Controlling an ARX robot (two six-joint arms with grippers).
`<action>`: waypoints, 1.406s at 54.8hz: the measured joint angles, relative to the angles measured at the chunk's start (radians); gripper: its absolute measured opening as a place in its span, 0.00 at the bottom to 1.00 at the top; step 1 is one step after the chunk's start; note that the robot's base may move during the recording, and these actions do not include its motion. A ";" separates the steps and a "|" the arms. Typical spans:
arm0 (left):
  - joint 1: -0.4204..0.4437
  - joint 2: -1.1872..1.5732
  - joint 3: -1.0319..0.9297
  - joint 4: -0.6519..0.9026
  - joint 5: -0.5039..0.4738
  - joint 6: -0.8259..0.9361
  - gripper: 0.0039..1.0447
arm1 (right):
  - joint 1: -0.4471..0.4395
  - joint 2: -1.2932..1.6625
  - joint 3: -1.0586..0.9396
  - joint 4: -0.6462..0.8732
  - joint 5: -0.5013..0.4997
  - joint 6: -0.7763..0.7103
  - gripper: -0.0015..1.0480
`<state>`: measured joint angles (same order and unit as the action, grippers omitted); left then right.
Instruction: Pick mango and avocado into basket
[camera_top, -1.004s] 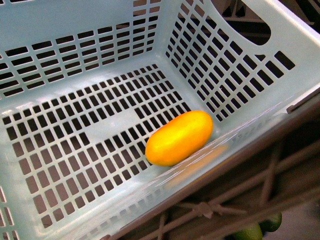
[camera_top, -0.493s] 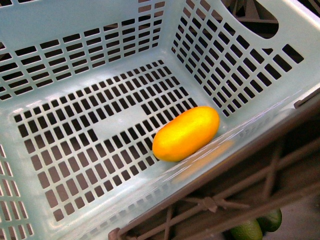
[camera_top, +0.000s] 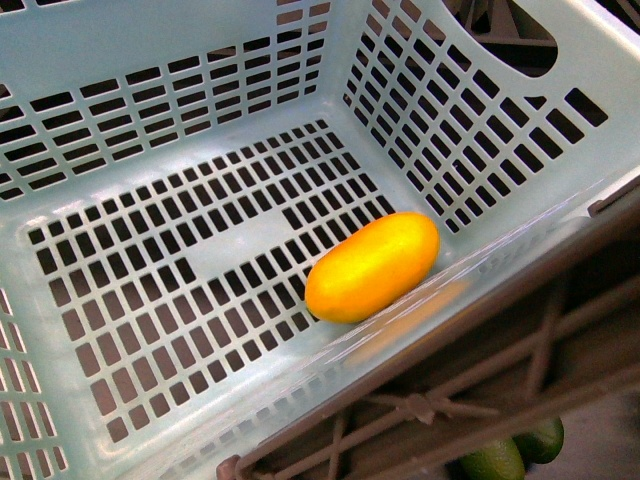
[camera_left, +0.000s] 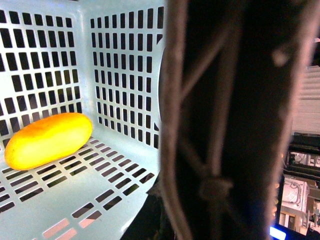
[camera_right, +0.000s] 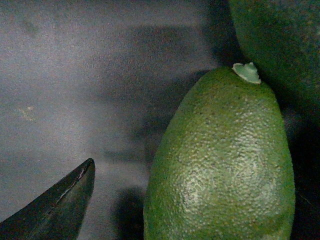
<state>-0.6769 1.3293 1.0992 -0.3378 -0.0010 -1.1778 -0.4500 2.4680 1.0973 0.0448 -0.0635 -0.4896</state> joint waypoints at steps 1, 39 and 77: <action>0.000 0.000 0.000 0.000 0.000 0.000 0.03 | 0.000 0.000 -0.002 0.000 0.000 0.000 0.92; 0.000 0.000 0.000 0.000 0.000 0.000 0.03 | -0.021 -0.008 -0.050 0.017 0.014 0.006 0.53; 0.000 0.000 0.000 0.000 0.000 0.000 0.03 | 0.069 -0.619 -0.357 0.112 -0.224 0.114 0.52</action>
<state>-0.6769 1.3293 1.0992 -0.3378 -0.0010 -1.1778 -0.3809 1.8492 0.7406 0.1566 -0.2874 -0.3759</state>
